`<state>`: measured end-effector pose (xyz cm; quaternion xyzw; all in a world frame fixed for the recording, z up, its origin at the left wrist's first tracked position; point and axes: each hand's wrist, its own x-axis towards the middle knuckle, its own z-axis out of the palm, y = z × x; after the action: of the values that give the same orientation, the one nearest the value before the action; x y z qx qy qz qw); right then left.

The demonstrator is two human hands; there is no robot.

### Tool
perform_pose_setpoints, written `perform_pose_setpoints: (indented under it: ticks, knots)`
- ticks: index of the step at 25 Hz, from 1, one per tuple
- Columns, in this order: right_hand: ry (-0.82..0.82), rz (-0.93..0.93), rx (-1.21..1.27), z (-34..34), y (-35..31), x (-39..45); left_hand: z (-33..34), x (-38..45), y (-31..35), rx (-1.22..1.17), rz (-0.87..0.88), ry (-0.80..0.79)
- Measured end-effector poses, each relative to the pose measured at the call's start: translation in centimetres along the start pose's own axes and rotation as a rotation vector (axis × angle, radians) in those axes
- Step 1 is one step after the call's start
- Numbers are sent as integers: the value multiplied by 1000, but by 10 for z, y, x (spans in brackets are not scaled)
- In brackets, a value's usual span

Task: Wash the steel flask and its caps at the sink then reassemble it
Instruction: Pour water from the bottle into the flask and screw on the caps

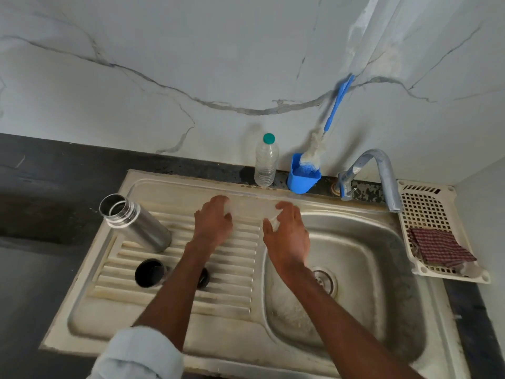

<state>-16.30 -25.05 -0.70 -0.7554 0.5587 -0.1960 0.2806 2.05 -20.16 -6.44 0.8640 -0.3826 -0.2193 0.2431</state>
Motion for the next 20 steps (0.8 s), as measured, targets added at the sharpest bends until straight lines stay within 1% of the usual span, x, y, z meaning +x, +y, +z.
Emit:
perform_pose_setpoints:
  ticks: [1,2,3,4,6,8,11,13,15,17,20]
  knots:
    - [-40,-3,18,5,8,-22,-4,-20,-1,-81,25,147]
    - [-113,-23,20,11,15,-42,-8,-45,-2,-155,52,288]
    - [-213,-63,3,17,20,-59,-10,-72,-3,-212,81,400]
    - [-320,-119,-25,23,22,-74,-13,-101,-5,-245,97,476]
    - [-457,-230,-58,35,22,-86,-16,-144,-11,-302,85,532]
    - [-505,-341,-40,47,11,-93,-23,-176,-22,-324,35,583]
    - [-639,-500,-97,73,-13,-101,-40,-191,-43,-425,-86,699]
    - [-706,-572,-165,91,-20,-108,-53,-188,-52,-493,-183,693]
    - [-652,-560,-134,103,-16,-113,-64,-179,-57,-503,-237,637]
    - [-567,-464,-27,101,-11,-118,-74,-166,-66,-500,-259,597]
    - [-491,-203,151,75,-13,-115,-92,-137,-80,-548,-264,547]
